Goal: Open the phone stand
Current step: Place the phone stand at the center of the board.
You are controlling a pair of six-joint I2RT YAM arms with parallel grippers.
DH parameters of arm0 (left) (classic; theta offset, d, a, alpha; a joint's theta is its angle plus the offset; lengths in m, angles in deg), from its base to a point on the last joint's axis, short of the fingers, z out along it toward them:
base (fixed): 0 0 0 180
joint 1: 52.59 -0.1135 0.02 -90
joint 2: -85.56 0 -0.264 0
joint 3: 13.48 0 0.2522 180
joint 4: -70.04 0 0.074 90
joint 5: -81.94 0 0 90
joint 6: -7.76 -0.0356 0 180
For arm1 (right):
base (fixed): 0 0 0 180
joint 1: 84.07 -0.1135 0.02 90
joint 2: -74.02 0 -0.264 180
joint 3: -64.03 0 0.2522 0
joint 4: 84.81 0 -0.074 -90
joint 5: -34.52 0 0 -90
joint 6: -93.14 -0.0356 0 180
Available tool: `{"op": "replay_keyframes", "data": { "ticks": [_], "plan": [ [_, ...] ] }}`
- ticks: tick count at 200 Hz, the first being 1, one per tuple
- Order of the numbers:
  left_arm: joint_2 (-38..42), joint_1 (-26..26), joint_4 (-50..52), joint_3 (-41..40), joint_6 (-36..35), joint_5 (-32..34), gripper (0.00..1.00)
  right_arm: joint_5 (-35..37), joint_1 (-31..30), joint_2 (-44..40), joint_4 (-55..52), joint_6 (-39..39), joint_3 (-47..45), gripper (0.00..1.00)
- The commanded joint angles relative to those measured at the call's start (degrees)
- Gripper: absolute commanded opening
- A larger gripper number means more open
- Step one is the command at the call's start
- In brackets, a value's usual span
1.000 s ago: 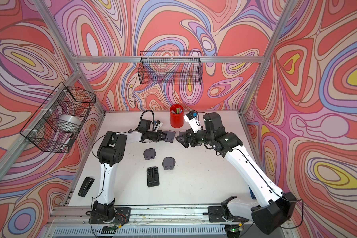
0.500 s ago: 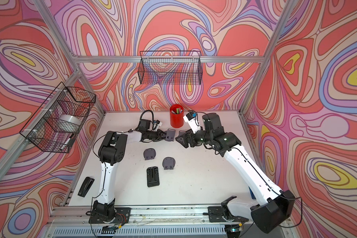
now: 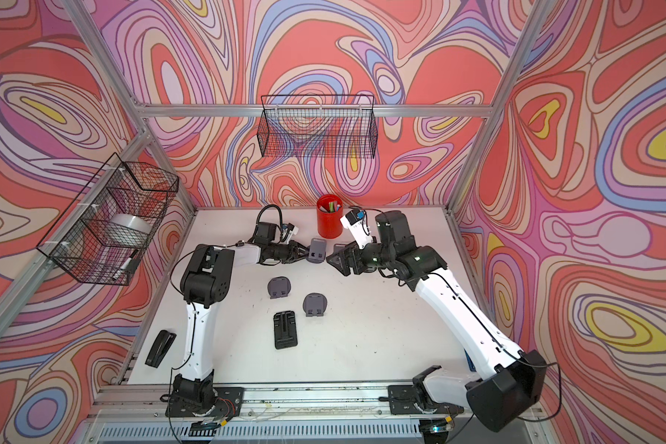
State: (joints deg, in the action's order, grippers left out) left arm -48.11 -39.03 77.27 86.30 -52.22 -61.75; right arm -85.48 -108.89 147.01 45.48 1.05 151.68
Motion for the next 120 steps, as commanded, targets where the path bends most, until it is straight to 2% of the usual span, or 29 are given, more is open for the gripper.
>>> {"op": "replay_keyframes", "data": {
  "ticks": [1, 120],
  "plan": [
    [1.82, -0.58, 1.28, -2.36, -0.86, 1.53, 0.28, -0.75, 0.16, 0.31, 1.21, -0.21, -0.77, 0.84],
    [3.33, -2.55, 2.08, -4.06, -1.72, 1.47, 0.29, -0.59, 0.13, 1.19, 2.48, 0.03, -1.73, 0.84]
  ]
}}
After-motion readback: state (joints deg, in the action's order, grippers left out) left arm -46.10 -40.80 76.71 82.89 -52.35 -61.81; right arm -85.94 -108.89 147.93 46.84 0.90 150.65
